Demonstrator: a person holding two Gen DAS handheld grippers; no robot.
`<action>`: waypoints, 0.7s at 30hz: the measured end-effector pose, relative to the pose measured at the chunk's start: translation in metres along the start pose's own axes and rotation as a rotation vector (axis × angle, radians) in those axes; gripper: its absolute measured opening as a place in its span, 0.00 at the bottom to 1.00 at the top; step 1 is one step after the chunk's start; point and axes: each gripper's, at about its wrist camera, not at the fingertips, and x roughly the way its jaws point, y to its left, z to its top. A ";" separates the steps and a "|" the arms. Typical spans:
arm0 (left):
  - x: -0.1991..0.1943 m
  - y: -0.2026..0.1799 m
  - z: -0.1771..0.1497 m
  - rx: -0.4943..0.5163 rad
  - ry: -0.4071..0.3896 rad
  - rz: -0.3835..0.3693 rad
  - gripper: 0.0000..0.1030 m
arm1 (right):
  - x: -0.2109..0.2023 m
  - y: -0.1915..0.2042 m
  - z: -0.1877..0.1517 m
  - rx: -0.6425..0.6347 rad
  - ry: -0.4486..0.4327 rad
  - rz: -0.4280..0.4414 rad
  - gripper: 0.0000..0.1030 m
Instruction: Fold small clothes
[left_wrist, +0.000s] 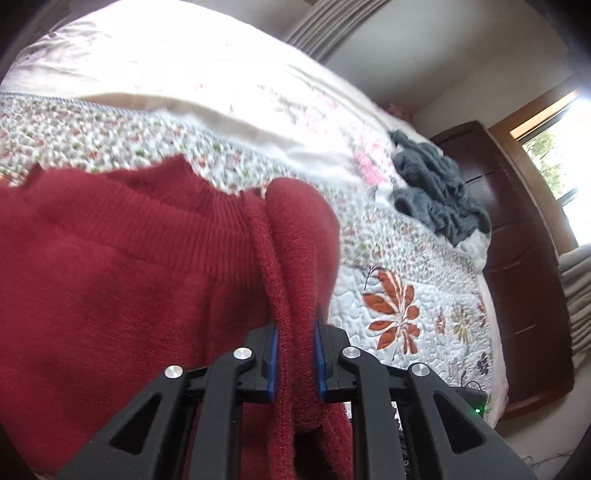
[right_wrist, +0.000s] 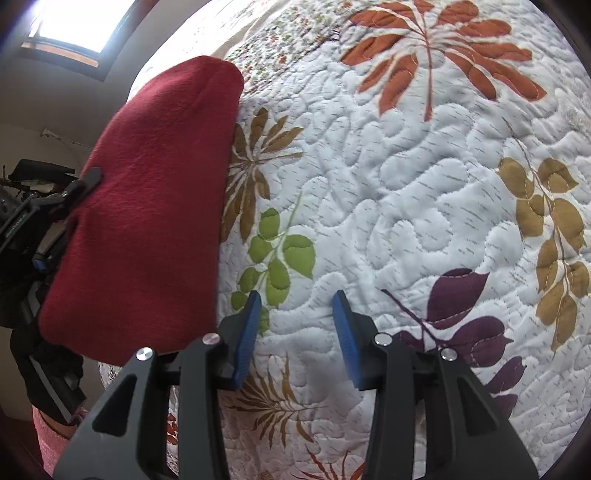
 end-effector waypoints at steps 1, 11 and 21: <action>-0.004 0.001 0.002 0.004 -0.006 0.001 0.14 | 0.000 0.004 -0.001 -0.007 -0.002 0.000 0.39; -0.056 0.061 0.027 -0.063 -0.066 0.030 0.14 | 0.005 0.060 0.000 -0.110 0.003 0.024 0.40; -0.107 0.133 0.051 -0.111 -0.118 0.085 0.14 | 0.030 0.115 -0.001 -0.219 0.052 0.053 0.41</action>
